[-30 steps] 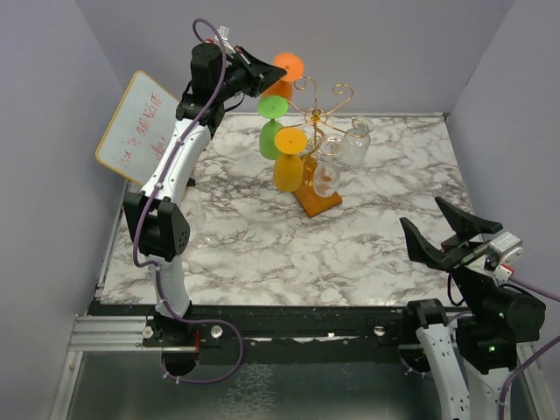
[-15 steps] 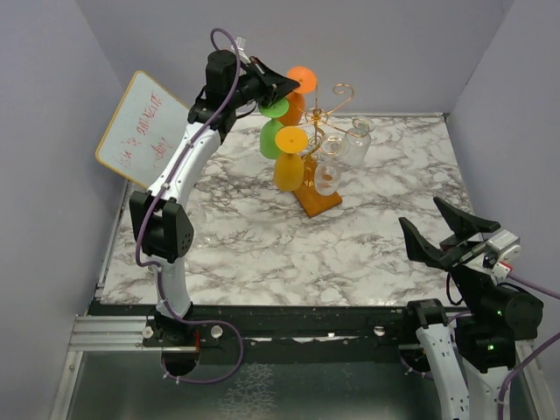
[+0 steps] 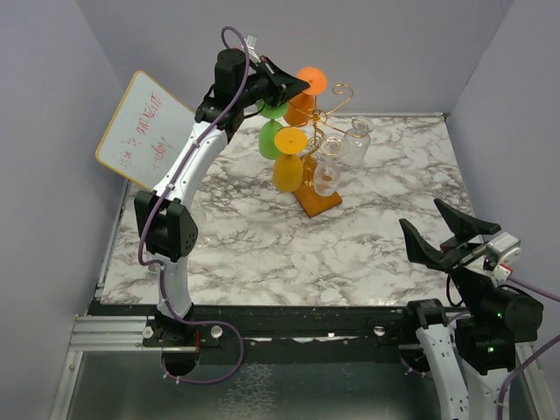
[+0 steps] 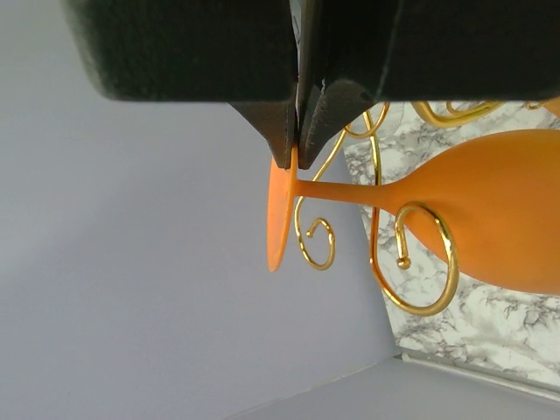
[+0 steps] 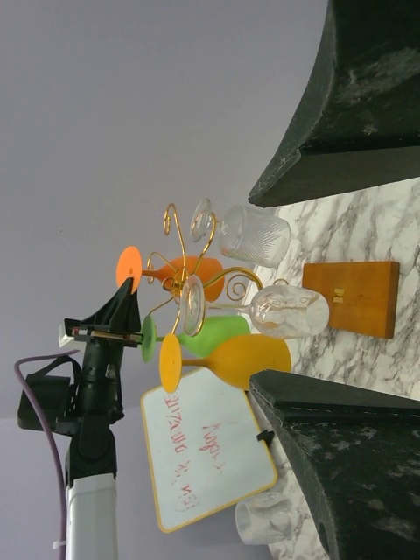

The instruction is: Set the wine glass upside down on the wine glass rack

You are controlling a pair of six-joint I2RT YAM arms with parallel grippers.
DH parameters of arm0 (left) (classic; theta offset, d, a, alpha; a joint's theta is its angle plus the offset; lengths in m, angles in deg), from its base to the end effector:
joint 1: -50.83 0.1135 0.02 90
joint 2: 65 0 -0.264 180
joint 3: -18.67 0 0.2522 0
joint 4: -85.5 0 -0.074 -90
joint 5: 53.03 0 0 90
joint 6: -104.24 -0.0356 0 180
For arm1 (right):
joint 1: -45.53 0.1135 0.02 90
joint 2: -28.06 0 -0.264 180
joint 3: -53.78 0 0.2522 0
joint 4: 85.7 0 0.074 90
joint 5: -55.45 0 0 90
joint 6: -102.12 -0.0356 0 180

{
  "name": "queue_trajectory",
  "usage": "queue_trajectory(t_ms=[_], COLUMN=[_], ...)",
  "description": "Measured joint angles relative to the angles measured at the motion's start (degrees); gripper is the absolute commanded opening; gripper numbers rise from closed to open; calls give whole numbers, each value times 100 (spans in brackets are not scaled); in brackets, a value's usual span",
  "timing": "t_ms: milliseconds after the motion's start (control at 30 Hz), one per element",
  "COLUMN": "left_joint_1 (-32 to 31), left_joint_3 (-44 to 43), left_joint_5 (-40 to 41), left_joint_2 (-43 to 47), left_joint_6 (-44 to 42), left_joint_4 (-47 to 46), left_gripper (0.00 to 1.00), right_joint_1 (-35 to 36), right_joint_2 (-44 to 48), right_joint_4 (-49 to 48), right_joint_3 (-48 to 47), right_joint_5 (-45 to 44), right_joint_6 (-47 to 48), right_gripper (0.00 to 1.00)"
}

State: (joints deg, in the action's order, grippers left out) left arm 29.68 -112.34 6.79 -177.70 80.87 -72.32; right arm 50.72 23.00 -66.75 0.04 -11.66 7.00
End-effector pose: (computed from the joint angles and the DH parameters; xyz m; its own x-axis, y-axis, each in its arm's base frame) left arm 0.4280 -0.1848 0.4292 -0.7407 -0.5643 -0.3646 0.2515 0.2704 -0.9293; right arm 0.0150 0.0153 0.3792 0.4545 0.1238 -0.8821 -0.4621 0.8794 -0.1146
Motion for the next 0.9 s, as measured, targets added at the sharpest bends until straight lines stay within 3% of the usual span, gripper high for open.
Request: queue_trajectory(t_ms=[400, 900], left_joint_1=[-26, 7], left_joint_3=[-1099, -1261], left_joint_5=[17, 426], left_joint_2=[-739, -835], left_joint_6=[50, 24], left_joint_4=[146, 236], left_gripper=[0, 0], right_joint_1=[0, 0], right_joint_2=[81, 140], right_joint_4=[70, 144], right_joint_3=[37, 37], right_joint_5=[-44, -79], right_joint_6=[-4, -4], right_gripper=[80, 80])
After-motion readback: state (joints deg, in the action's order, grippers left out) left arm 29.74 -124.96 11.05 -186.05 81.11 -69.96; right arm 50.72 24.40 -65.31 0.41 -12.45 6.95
